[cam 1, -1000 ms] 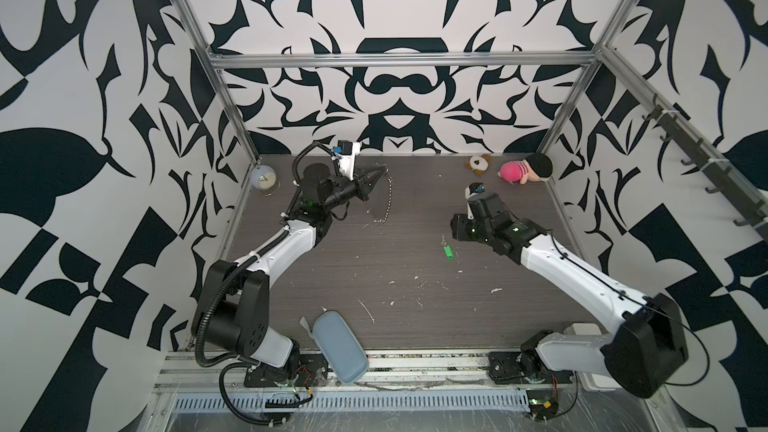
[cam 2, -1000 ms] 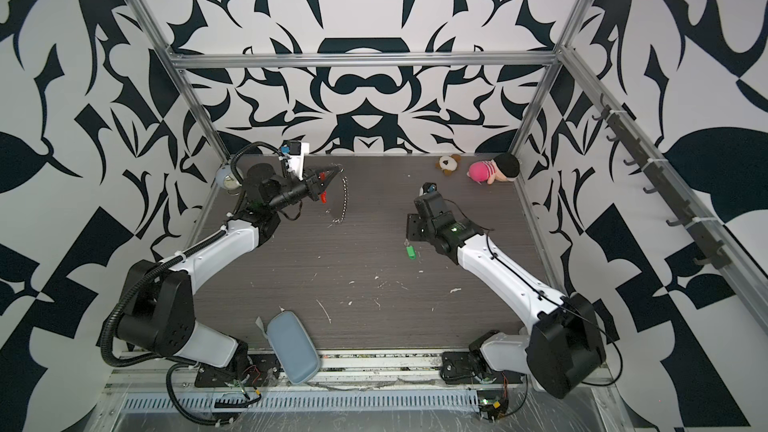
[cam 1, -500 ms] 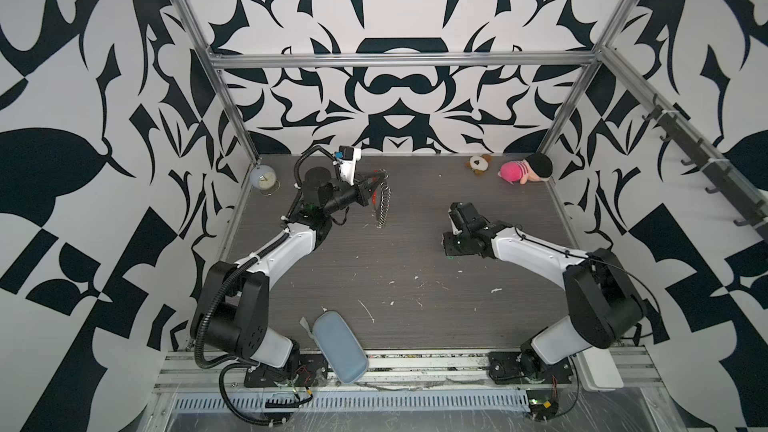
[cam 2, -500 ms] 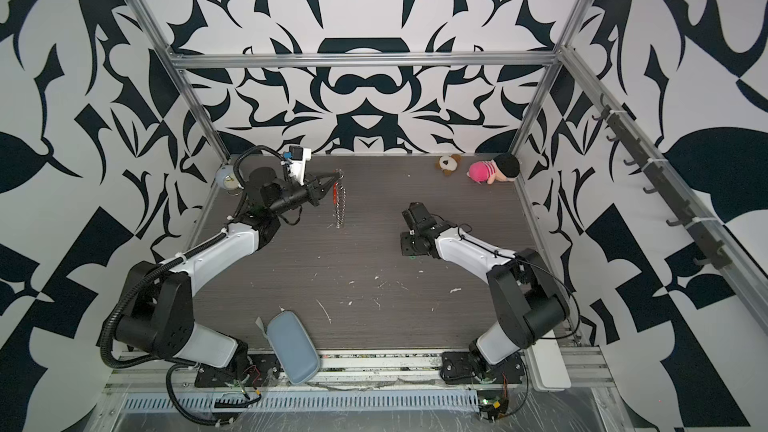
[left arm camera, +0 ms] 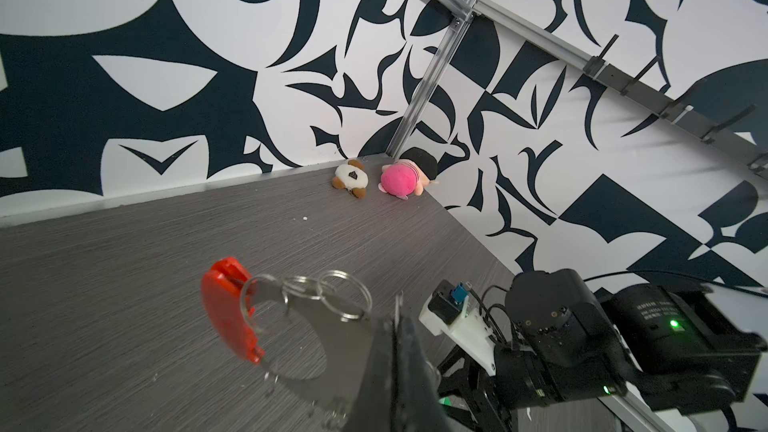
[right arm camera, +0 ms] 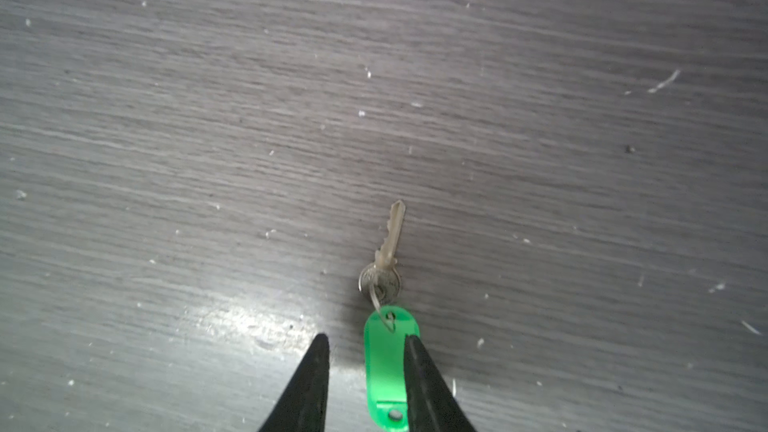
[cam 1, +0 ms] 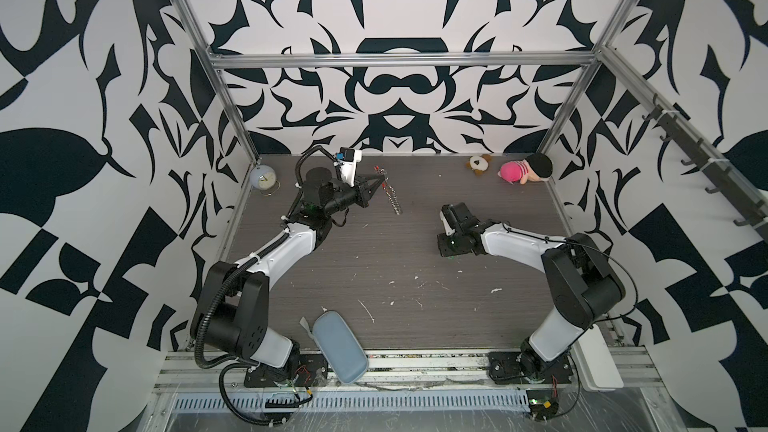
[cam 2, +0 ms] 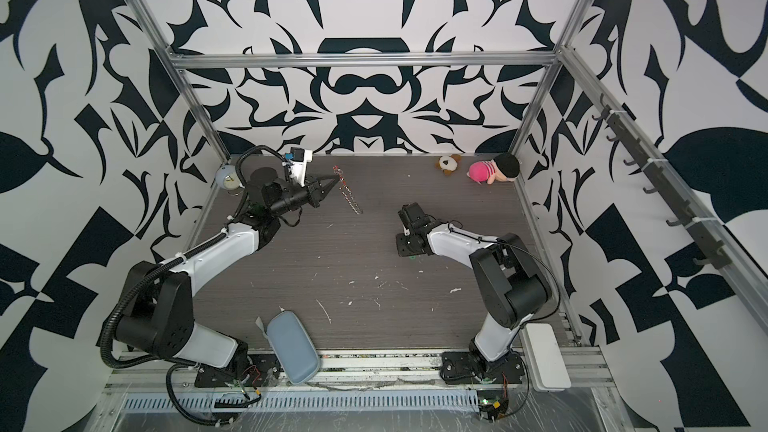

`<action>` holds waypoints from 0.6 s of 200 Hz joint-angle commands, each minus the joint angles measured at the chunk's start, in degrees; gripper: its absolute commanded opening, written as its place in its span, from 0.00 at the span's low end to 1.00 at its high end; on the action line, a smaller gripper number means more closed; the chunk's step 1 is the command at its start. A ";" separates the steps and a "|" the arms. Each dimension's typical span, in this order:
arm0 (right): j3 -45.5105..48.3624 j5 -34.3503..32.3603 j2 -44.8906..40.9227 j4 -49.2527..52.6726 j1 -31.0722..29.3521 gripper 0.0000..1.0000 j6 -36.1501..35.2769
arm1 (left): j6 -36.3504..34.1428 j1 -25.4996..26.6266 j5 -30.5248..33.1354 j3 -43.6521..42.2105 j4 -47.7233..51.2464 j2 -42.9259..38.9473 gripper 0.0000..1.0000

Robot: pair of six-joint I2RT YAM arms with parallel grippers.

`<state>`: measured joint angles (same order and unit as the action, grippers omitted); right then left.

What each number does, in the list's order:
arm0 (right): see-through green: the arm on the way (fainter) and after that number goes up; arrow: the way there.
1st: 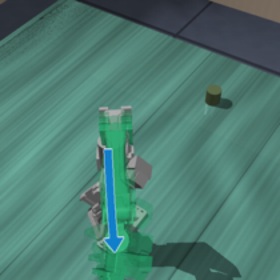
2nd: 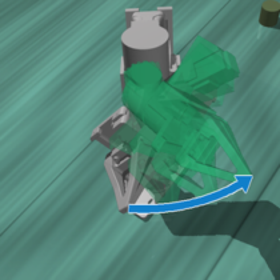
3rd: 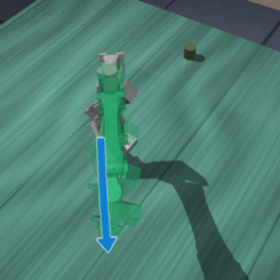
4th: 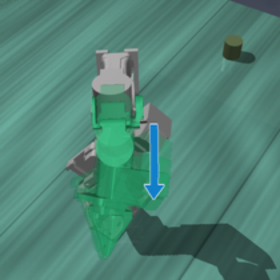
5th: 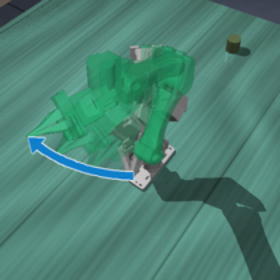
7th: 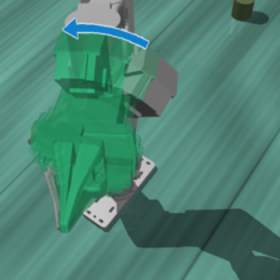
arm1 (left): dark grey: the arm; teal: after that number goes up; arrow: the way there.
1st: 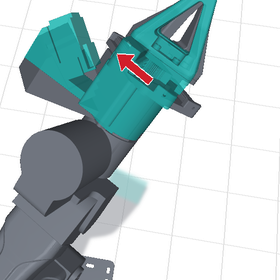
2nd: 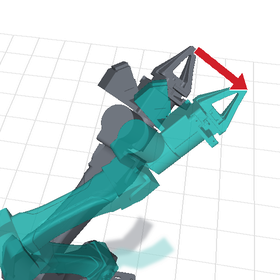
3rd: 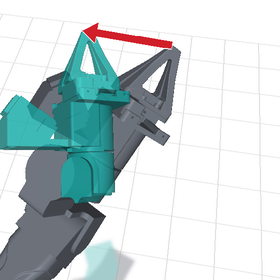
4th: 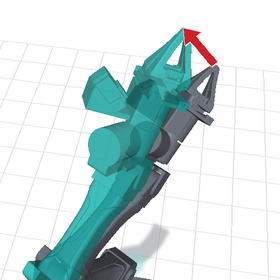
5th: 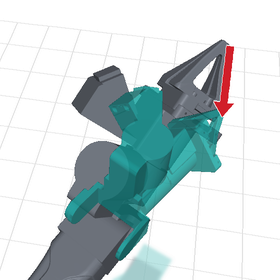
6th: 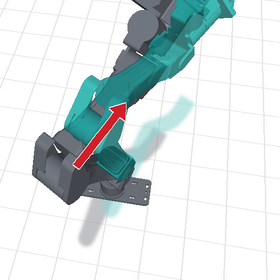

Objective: Put the keys on the keyring
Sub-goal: 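Lower the right gripper and close it on the green-tagged key's ring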

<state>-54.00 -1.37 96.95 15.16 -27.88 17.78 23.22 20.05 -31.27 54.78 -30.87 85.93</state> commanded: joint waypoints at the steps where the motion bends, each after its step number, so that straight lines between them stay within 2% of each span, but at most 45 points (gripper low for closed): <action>1: -2.50 -1.10 0.12 -0.44 0.19 0.34 -1.64 | -1.61 0.12 -0.46 -0.29 0.54 -2.39 0.00; 67: -3.88 -2.57 2.20 0.05 0.32 0.23 -2.85 | -1.87 0.16 -1.44 0.21 0.95 -2.70 0.00; 120: -4.26 -2.85 3.49 0.05 0.32 0.23 -3.37 | -2.04 0.09 -1.89 0.76 0.84 -2.41 0.00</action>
<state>-56.36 -3.05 100.27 15.16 -27.83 15.07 22.04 20.05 -32.25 54.78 -28.32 85.12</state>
